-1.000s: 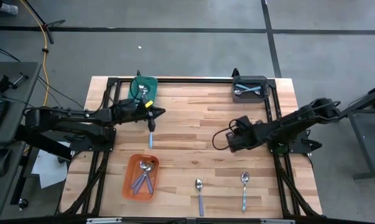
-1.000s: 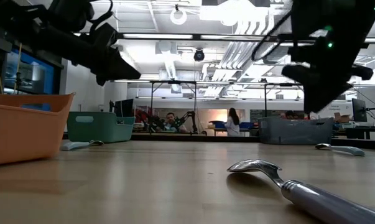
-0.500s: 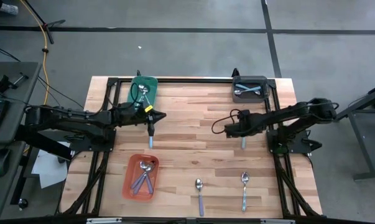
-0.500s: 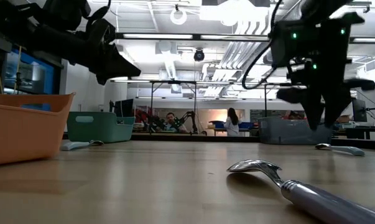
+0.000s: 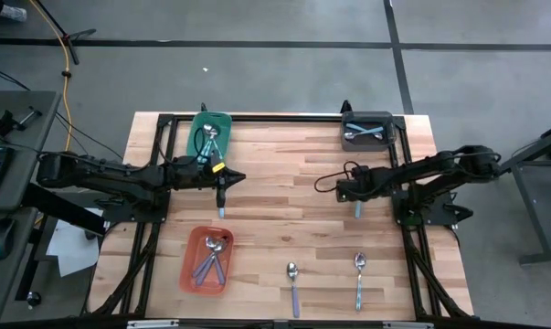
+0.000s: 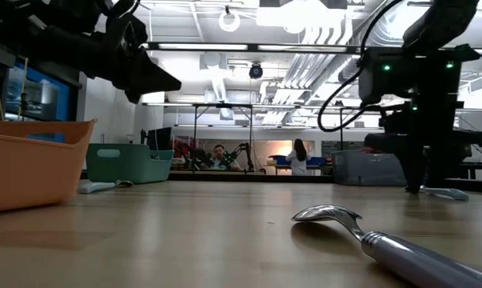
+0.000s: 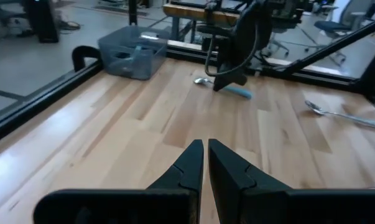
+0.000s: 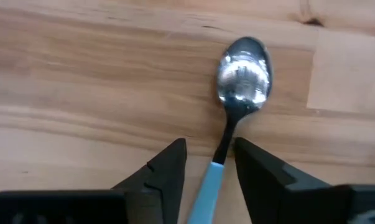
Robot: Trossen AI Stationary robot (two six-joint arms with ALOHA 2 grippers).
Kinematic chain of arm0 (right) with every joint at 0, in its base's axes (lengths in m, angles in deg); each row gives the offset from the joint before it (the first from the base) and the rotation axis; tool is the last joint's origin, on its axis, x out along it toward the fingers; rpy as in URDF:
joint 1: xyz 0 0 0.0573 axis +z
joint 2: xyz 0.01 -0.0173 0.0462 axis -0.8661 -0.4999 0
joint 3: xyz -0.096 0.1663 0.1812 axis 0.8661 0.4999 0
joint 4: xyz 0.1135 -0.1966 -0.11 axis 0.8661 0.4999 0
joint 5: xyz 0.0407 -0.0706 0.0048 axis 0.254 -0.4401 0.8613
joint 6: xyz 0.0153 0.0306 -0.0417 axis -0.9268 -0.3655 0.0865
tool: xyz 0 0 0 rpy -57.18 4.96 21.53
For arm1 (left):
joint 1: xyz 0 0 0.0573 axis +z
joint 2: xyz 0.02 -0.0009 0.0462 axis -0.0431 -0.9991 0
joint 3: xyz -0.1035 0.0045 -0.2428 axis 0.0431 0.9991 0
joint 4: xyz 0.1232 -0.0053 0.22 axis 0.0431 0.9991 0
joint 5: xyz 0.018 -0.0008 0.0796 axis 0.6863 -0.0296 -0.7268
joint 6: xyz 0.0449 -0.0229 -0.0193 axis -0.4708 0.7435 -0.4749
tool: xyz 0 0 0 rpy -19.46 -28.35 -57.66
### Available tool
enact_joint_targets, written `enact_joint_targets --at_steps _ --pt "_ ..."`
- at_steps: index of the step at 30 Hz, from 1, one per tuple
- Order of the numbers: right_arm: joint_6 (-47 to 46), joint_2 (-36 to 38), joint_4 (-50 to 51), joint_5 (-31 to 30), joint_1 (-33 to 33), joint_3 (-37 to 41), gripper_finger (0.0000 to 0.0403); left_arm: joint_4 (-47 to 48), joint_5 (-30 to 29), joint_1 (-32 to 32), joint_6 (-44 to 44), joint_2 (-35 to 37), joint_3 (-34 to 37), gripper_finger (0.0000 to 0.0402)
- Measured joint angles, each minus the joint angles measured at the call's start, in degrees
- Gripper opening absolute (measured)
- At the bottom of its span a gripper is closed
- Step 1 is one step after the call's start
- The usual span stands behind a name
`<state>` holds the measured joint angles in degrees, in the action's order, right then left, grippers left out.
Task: Sort silverware by color (type)
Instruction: Put the light blue spoon into the black bin
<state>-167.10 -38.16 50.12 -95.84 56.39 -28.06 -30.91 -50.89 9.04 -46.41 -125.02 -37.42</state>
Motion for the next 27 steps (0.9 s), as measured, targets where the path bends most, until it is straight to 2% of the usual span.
enact_joint_targets --at_steps 6,10,18,23,27 --pt "20.2 0.4 -2.5 6.2 -11.4 -2.3 0.0054 0.4 -2.6 0.1 -0.5 -0.1 0.0 0.0015" --pt "27.9 0.2 -4.8 5.0 -14.8 -3.5 0.0008 -0.3 -2.6 0.1 -0.1 -0.1 0.9 0.0015" --pt "42.2 0.3 -3.4 1.8 -16.6 -9.3 0.0003 -3.9 -4.6 0.2 1.1 -0.1 4.6 0.0015" --pt "51.8 0.5 8.1 -1.2 -20.4 -19.5 0.0004 -3.9 -4.7 -0.1 2.0 -0.1 4.6 0.0015" --pt "62.9 0.5 15.7 -6.2 -26.1 -29.2 0.0002 -4.0 -4.7 -0.3 2.0 -0.1 4.6 0.0015"
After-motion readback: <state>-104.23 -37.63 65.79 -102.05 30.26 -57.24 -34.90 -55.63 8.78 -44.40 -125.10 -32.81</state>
